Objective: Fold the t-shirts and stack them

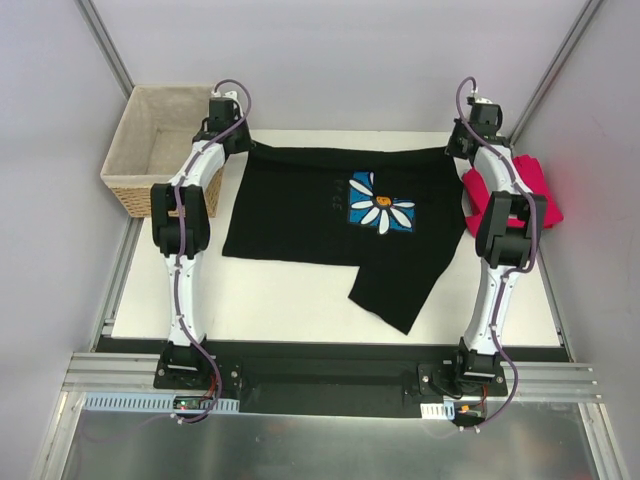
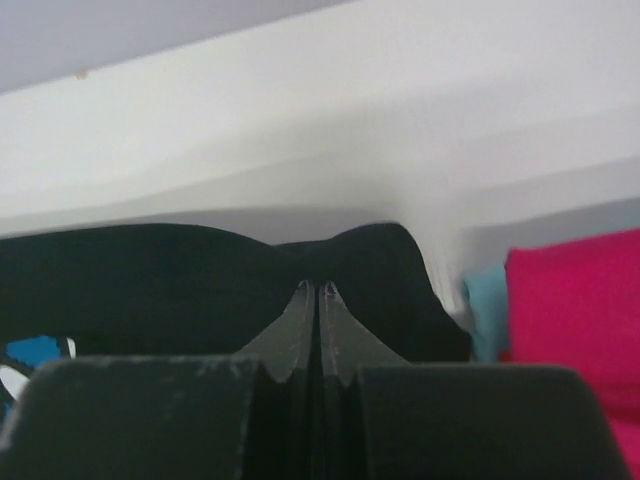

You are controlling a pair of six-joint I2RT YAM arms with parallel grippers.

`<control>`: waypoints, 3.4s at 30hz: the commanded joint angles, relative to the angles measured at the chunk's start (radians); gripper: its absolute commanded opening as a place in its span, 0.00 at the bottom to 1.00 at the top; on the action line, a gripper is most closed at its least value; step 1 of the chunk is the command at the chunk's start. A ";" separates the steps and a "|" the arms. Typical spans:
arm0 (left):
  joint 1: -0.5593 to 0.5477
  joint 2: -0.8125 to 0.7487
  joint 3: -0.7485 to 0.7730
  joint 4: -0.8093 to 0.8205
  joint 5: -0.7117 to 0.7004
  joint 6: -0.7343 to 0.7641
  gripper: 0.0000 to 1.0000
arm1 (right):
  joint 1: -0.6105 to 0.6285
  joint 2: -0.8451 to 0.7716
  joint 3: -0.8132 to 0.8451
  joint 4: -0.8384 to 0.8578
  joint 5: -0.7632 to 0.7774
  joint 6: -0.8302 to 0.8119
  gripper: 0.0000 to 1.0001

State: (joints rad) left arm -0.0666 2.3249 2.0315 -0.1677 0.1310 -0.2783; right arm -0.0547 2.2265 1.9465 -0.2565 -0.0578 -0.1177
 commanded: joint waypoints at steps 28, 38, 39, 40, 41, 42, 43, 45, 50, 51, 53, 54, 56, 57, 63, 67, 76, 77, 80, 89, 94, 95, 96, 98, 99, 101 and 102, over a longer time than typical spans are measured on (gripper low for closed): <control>0.017 0.304 0.186 0.705 0.125 -0.260 0.34 | -0.020 0.338 0.192 0.827 0.020 0.369 0.35; 0.016 0.229 0.059 0.780 0.147 -0.269 0.75 | -0.017 0.222 0.076 0.945 0.052 0.369 0.96; 0.014 0.199 0.056 0.778 0.147 -0.248 0.75 | -0.017 0.191 0.049 0.971 0.085 0.360 0.96; 0.016 0.182 0.052 0.777 0.154 -0.236 0.75 | -0.017 0.153 0.013 0.987 0.087 0.349 0.96; 0.014 0.165 0.049 0.772 0.159 -0.222 0.75 | -0.017 0.116 -0.001 0.993 0.079 0.314 0.96; 0.016 0.122 0.044 0.772 0.160 -0.196 0.76 | -0.017 0.035 -0.014 0.984 0.076 0.297 0.96; 0.016 0.101 0.039 0.764 0.156 -0.181 0.77 | -0.017 -0.006 -0.035 0.967 0.073 0.277 0.96; 0.016 0.033 0.042 0.741 0.148 -0.136 0.79 | -0.019 -0.127 -0.043 0.877 0.067 0.195 0.96; 0.016 -0.093 0.047 0.634 0.174 -0.072 0.84 | -0.023 -0.298 0.024 0.576 -0.011 0.087 0.96; 0.016 -0.113 0.044 0.610 0.179 -0.067 0.83 | -0.028 -0.313 0.035 0.535 -0.031 0.082 0.96; 0.011 -0.177 0.027 0.507 0.185 -0.065 0.81 | -0.033 -0.352 0.057 0.386 -0.072 0.072 0.96; 0.011 -0.226 0.010 0.467 0.183 -0.064 0.80 | -0.033 -0.367 0.054 0.328 -0.083 0.073 0.99; 0.008 -0.275 -0.052 0.397 0.206 -0.064 0.72 | -0.037 -0.427 0.004 0.190 -0.120 0.095 0.90; 0.007 -0.330 -0.082 0.325 0.219 -0.067 0.68 | -0.039 -0.453 -0.085 0.157 -0.132 0.108 0.77; 0.004 -0.574 -0.390 0.121 0.240 -0.067 0.65 | -0.043 -0.686 -0.429 -0.035 -0.175 0.185 0.38; 0.005 -0.714 -0.574 -0.054 0.187 -0.055 0.68 | -0.043 -0.777 -0.595 -0.223 -0.160 0.208 0.43; 0.005 -0.921 -0.861 -0.156 0.041 -0.058 0.65 | -0.031 -0.843 -0.793 -0.447 -0.194 0.234 0.40; 0.005 -0.932 -0.879 -0.161 0.029 -0.056 0.65 | -0.025 -0.852 -0.816 -0.451 -0.176 0.237 0.40; 0.005 -0.964 -0.948 -0.167 -0.007 -0.055 0.64 | 0.001 -0.863 -0.886 -0.466 -0.122 0.242 0.41; 0.007 -1.064 -1.048 -0.164 -0.028 -0.050 0.64 | 0.050 -0.743 -0.922 -0.464 -0.028 0.297 0.41; 0.007 -1.078 -1.042 -0.164 -0.018 -0.044 0.65 | 0.101 -0.654 -0.873 -0.472 0.024 0.326 0.41; 0.007 -1.081 -1.041 -0.162 -0.016 -0.044 0.65 | 0.110 -0.642 -0.850 -0.481 0.036 0.334 0.41; 0.007 -1.084 -1.041 -0.164 -0.010 -0.042 0.65 | 0.128 -0.628 -0.839 -0.489 0.047 0.342 0.40; 0.007 -1.087 -1.038 -0.167 -0.008 -0.036 0.65 | 0.148 -0.591 -0.808 -0.510 0.052 0.351 0.40; 0.007 -1.088 -1.041 -0.167 -0.005 -0.035 0.65 | 0.165 -0.582 -0.801 -0.515 0.052 0.354 0.40; 0.007 -1.092 -1.042 -0.168 -0.005 -0.030 0.65 | 0.180 -0.561 -0.794 -0.517 0.085 0.369 0.40; 0.008 -1.093 -1.045 -0.171 -0.007 -0.030 0.65 | 0.194 -0.553 -0.790 -0.517 0.090 0.375 0.41</control>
State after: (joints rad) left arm -0.0589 1.2667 0.9825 -0.3393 0.1219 -0.3416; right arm 0.1036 1.6501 1.1099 -0.7265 -0.0284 0.2081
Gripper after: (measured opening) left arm 0.654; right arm 0.406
